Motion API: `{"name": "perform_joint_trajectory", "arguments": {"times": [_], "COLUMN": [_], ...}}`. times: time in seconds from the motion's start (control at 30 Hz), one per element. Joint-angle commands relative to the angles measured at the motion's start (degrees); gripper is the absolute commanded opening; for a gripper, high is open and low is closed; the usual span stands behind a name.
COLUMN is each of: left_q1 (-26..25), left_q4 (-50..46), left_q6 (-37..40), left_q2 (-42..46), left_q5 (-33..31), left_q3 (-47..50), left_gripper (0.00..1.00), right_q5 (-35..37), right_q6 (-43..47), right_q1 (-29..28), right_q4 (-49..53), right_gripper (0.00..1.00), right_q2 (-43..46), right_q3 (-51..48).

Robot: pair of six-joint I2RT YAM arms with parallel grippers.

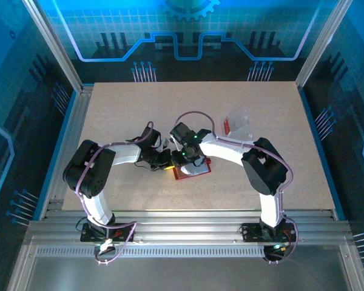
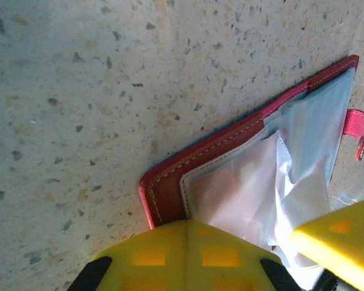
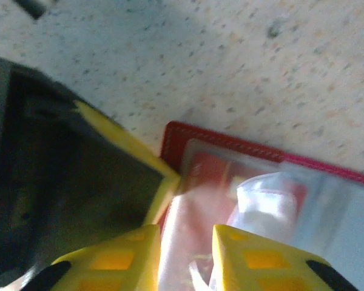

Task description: Put the credit cards into the card holder

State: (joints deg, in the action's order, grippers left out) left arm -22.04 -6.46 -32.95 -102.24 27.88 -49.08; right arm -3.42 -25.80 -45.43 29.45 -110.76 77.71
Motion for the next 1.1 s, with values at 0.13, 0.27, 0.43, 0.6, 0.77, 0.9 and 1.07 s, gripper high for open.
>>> {"name": "perform_joint_trajectory", "arguments": {"times": [0.13,0.27,0.43,0.6,0.77,0.9,1.07], "left_q1": [-0.1,0.4,0.7,0.7,0.7,0.7,0.7], "left_q4": [2.3,3.1,3.6,3.7,3.6,3.4,3.3], "left_q6": [-1.2,-1.9,-2.1,-2.2,-2.0,-1.9,-1.9], "left_q2": [-2.1,-1.8,-1.0,-1.1,-1.3,-1.7,-1.4], "left_q5": [-1.2,0.0,0.2,0.2,0.1,0.1,0.0], "left_q3": [2.2,2.7,3.2,3.3,3.2,3.0,2.9], "left_gripper": [0.08,0.1,0.11,0.11,0.11,0.11,0.11], "right_q5": [-14.9,-16.3,5.9,0.8,3.7,4.2,0.0], "right_q6": [-2.1,-1.3,-3.3,-3.5,-6.3,-8.2,-9.7], "right_q1": [4.1,5.5,6.6,11.2,9.5,8.9,9.0], "right_q4": [-10.1,-9.6,0.0,-1.2,-2.8,-3.5,-5.7], "right_gripper": [0.44,0.47,0.4,0.43,0.43,0.48,0.52], "right_q2": [10.9,15.1,20.9,16.9,15.5,18.0,18.4], "right_q3": [-7.3,-10.5,-14.2,-17.4,-19.8,-21.8,-23.4]}}
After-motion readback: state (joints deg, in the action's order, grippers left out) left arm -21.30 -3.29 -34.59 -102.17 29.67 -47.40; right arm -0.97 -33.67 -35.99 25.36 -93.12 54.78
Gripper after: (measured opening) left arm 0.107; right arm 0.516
